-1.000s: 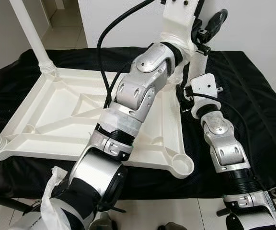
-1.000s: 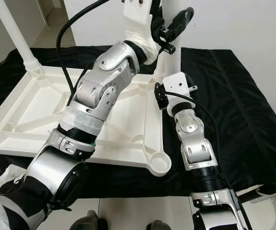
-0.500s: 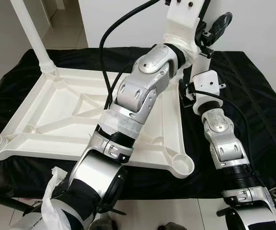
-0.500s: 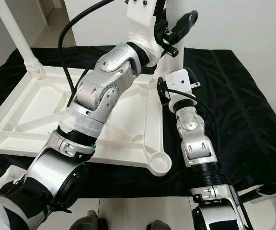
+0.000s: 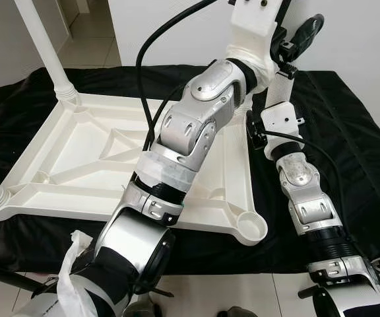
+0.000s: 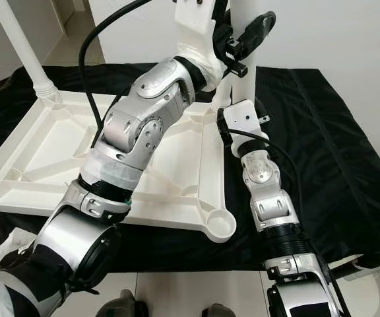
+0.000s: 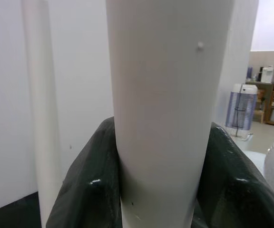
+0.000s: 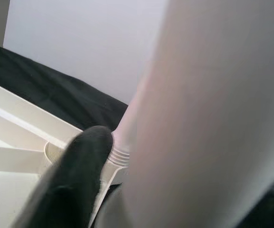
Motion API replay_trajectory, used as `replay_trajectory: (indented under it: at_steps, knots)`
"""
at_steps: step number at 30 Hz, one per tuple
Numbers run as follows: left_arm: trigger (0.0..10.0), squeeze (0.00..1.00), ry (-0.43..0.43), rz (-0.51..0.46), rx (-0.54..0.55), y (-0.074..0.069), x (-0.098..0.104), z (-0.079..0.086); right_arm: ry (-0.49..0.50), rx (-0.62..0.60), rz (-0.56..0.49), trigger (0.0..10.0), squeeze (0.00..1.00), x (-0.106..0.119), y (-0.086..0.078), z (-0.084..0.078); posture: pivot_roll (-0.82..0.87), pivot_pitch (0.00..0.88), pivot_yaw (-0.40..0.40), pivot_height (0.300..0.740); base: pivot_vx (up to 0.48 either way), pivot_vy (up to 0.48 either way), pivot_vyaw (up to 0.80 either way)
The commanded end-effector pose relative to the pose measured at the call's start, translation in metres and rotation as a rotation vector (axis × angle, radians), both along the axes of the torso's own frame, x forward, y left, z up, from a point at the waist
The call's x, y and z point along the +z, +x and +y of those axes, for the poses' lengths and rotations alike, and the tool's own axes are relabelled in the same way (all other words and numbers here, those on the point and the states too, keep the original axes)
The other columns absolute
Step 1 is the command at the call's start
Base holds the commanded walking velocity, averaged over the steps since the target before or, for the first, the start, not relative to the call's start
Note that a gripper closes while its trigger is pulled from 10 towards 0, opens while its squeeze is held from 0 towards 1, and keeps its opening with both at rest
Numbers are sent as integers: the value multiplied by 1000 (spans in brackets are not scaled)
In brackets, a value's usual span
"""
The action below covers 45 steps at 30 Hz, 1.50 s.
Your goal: Building children table
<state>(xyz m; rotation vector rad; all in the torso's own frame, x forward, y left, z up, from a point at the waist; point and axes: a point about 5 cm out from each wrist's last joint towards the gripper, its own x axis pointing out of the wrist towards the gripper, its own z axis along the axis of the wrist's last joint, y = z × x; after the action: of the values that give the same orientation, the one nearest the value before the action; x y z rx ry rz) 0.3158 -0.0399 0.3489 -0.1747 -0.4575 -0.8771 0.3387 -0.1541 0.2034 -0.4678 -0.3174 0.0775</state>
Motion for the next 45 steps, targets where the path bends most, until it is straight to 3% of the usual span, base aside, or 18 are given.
replay_trajectory:
  at_steps: [1,13,14,15,16,17,18,19,29,30,35,36,45]
  knots:
    - [10000,0,-30,30,-42,-9,-5,-11,5,2,6,0,0,-4,0,1,-20,0,10,740,0,0,0]
    - [10000,0,-24,32,-46,-10,-6,-12,61,-31,-23,0,0,-3,-1,-6,-21,0,9,740,0,0,0]
    - [10000,0,-21,32,-45,-11,-7,-12,74,-46,-29,3765,0,-3,-1,-7,-22,0,9,740,0,0,0]
    - [10000,0,-21,32,-45,-11,-7,-12,74,-46,-29,3765,0,-3,-1,-7,-22,0,9,740,0,0,0]
    - [10000,0,-18,30,-43,-11,-7,-12,84,-53,-31,7490,0,-2,-1,-8,-22,0,9,740,0,0,0]
    - [10000,0,-18,30,-43,-11,-7,-12,84,-53,-31,7490,0,-2,-1,-8,-22,0,9,740,0,0,0]
    - [10000,0,-14,26,-43,-11,-7,-13,94,-58,-34,10000,0,-2,-1,-8,-23,0,9,740,0,0,0]
    - [10000,1000,-14,27,-52,-11,-7,-13,102,-67,-30,10000,0,-2,-1,-8,-23,0,9,740,0,0,0]
    - [10000,1000,-29,30,-94,-14,-7,-13,176,-96,-16,10000,0,-5,-1,-7,-17,0,7,740,0,0,0]
    - [10000,0,-26,22,-93,-14,-7,-11,206,-110,-9,10000,0,-7,-1,-8,-17,0,7,740,0,0,0]
    - [10000,0,-44,23,-110,-14,-6,-6,277,-157,-6,10000,0,-9,-1,-12,-17,0,6,740,0,0,0]
    - [10000,0,-42,32,-113,-13,-9,-4,327,-177,-7,10000,0,-9,-2,-17,-17,0,5,740,0,0,0]
    - [10000,0,14,49,-86,-10,-31,8,480,-278,-5,10000,0,-17,-11,-36,-14,0,3,740,0,0,0]
